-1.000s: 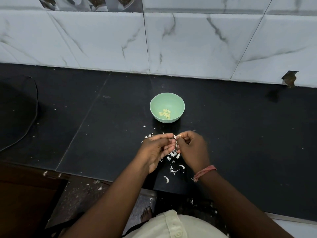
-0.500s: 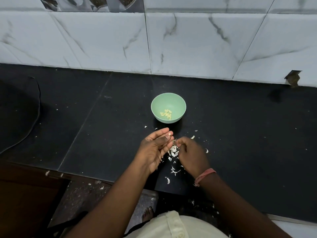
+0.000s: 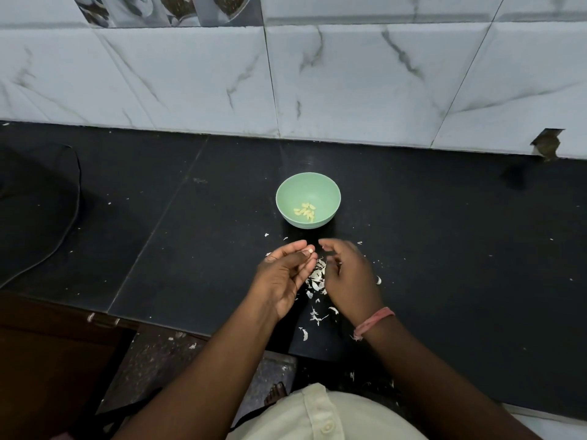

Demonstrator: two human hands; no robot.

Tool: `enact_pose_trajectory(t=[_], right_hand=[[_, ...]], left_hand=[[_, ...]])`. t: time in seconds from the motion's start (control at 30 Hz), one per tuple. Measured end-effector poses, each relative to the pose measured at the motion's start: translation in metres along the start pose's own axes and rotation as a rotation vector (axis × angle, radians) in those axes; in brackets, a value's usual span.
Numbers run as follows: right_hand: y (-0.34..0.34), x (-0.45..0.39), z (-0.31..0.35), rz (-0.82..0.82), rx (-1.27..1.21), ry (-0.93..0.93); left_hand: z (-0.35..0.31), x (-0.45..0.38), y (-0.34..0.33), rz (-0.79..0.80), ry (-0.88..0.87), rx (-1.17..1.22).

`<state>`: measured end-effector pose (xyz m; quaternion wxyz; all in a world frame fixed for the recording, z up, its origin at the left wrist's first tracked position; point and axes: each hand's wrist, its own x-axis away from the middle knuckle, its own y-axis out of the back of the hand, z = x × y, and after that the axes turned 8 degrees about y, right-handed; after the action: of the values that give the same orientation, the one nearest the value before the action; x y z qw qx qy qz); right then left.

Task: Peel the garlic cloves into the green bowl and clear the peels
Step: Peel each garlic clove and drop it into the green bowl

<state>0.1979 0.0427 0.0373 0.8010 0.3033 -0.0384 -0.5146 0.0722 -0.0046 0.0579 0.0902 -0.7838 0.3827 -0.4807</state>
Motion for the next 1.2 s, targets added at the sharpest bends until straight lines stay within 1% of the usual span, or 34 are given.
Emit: enact_pose_trajectory(t=[0.07, 0.17, 0.37, 0.47, 0.57, 0.63, 0.67, 0.73, 0.8, 0.83, 0.9, 0.97, 1.03, 1.13, 1.2], right_hand=[[0.002, -0.005, 0.0, -0.058, -0.119, -0.018], [0.004, -0.009, -0.001, -0.082, -0.226, -0.068], [0.009, -0.006, -0.007, -0.073, -0.388, -0.075], [0.011, 0.0, -0.011, -0.066, -0.505, -0.124], [0.013, -0.001, -0.015, -0.096, -0.577, -0.222], [0.014, -0.003, -0.016, -0.124, -0.629, -0.325], [0.014, -0.005, -0.016, -0.13, -0.688, -0.391], [0.013, -0.011, -0.014, -0.121, -0.883, -0.541], [0.01, -0.016, -0.015, -0.091, -1.093, -0.669], [0.009, -0.019, -0.016, -0.082, -1.167, -0.696], [0.003, -0.026, -0.014, -0.096, -1.233, -0.695], [-0.006, -0.035, -0.006, -0.148, -1.199, -0.66], [-0.014, -0.049, 0.002, -0.216, -1.074, -0.601], [-0.024, -0.079, 0.008, -0.315, -0.715, -0.461], [-0.027, -0.096, 0.011, -0.368, -0.537, -0.371]], left_hand=[[0.004, 0.001, -0.002, -0.003, -0.01, 0.009], [0.008, 0.004, -0.006, -0.014, -0.028, 0.006], [0.017, 0.008, -0.014, -0.044, -0.109, -0.061], [0.023, 0.008, -0.016, -0.085, -0.15, -0.115], [0.028, 0.007, -0.017, -0.096, -0.191, -0.167], [0.029, 0.006, -0.017, -0.093, -0.224, -0.203], [0.028, 0.005, -0.017, -0.089, -0.242, -0.23], [0.02, 0.002, -0.017, -0.082, -0.256, -0.312], [0.009, -0.002, -0.015, -0.056, -0.229, -0.367], [0.003, -0.005, -0.013, -0.036, -0.21, -0.364], [-0.009, -0.01, -0.012, -0.015, -0.171, -0.318], [-0.02, -0.019, -0.01, -0.034, -0.131, -0.22], [-0.029, -0.028, -0.01, -0.092, -0.106, -0.144], [-0.04, -0.041, -0.007, -0.157, -0.068, -0.111], [-0.043, -0.045, -0.006, -0.175, -0.048, -0.113]])
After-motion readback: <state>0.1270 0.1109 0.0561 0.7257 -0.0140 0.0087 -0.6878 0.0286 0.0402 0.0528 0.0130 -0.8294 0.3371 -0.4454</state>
